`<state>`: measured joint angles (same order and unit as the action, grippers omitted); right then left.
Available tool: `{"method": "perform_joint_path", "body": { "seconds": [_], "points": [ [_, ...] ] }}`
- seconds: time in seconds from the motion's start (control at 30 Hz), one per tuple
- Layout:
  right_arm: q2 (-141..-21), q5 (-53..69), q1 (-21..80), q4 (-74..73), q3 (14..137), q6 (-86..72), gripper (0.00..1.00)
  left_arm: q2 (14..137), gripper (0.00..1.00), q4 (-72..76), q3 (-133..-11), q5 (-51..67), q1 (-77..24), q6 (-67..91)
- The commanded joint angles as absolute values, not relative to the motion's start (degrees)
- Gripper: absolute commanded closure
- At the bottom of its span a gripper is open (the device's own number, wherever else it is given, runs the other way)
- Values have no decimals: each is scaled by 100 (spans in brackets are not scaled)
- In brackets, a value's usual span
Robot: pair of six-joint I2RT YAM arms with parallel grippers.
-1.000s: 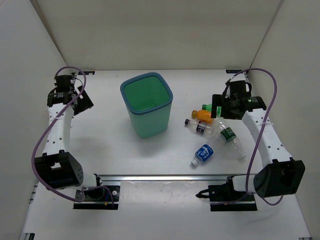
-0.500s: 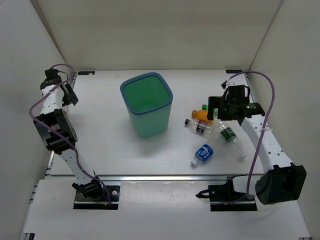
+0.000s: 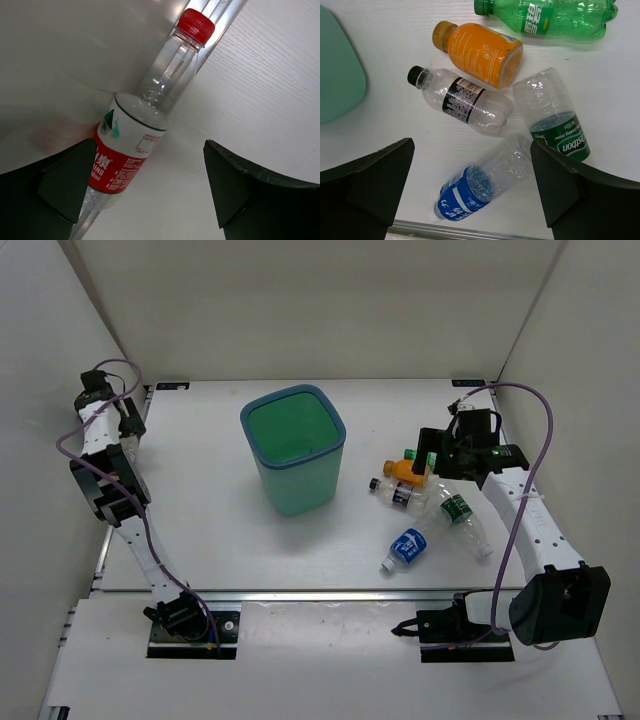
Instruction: Put the plastic bottles in the bin
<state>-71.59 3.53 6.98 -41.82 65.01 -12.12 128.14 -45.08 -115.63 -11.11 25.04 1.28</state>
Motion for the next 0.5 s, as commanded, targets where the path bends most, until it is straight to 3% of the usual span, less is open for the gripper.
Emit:
{"method": "perform_joint_path", "body": {
  "seconds": [0.0, 0.27, 0.47],
  "points": [
    [-7163, 369, 677, -4008, 6636, -1432, 1, 12990, 1, -4711, -11839, -1028, 2575, 53],
    [-7295, 360, 677, -3982, 6636, -1635, 1, 13350, 1, -4772, -11707, -1774, 2821, 307],
    [-7322, 264, 633, -3990, 6653, -1810, 1, 13456, 1, -4649, -11382, -3039, 2646, 387]
  ]
}}
